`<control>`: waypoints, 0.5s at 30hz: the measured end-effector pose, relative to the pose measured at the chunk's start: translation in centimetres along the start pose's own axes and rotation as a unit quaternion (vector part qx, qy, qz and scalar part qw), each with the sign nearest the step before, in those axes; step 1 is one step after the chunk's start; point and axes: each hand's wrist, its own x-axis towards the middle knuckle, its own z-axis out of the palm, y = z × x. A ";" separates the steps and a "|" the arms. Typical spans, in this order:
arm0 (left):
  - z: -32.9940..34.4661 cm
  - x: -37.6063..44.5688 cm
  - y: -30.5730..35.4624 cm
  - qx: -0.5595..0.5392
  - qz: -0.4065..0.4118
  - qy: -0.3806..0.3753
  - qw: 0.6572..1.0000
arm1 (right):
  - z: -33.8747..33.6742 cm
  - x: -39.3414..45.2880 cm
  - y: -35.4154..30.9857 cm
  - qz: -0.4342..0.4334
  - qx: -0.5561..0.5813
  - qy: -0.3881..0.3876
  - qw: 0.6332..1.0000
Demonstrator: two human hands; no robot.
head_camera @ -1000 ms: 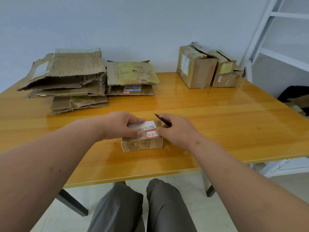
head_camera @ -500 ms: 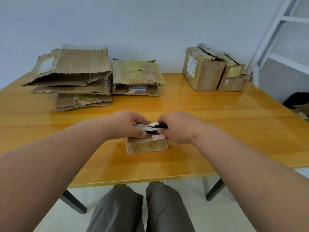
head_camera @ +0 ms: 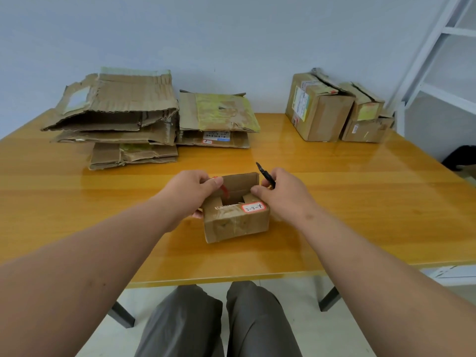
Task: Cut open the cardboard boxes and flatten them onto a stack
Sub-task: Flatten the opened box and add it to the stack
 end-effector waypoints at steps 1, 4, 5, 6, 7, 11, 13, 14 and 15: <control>-0.1 -0.1 0.2 -0.028 -0.015 -0.002 1.000 | 0.0 -0.2 0.1 0.003 0.013 0.004 1.000; 0.1 0.0 0.7 -0.043 -0.030 0.008 0.999 | -0.2 -0.3 -0.3 0.026 0.018 -0.006 0.999; 0.2 0.0 0.8 -0.033 -0.028 0.015 0.999 | -0.4 -0.2 -0.9 0.035 -0.007 -0.012 0.999; 0.4 0.2 0.9 -0.019 -0.022 0.022 0.999 | -0.6 -0.1 -1.5 0.042 -0.045 -0.017 0.998; 0.5 0.2 1.0 -0.008 -0.017 0.028 0.999 | -0.7 -0.1 -2.1 0.047 -0.088 -0.020 0.995; 0.8 0.2 1.0 -0.006 0.000 0.042 0.999 | -0.6 -0.4 -3.7 0.061 -0.197 -0.028 0.978; 0.8 0.1 0.9 -0.005 0.003 0.046 0.999 | -0.3 -0.8 -4.0 0.065 -0.220 -0.030 0.973; 0.8 0.0 0.8 -0.004 0.005 0.049 0.999 | -0.2 -0.9 -4.2 0.064 -0.229 -0.029 0.971; 0.8 0.0 0.7 -0.002 0.007 0.052 0.999 | -0.1 -1.1 -4.3 0.060 -0.237 -0.028 0.969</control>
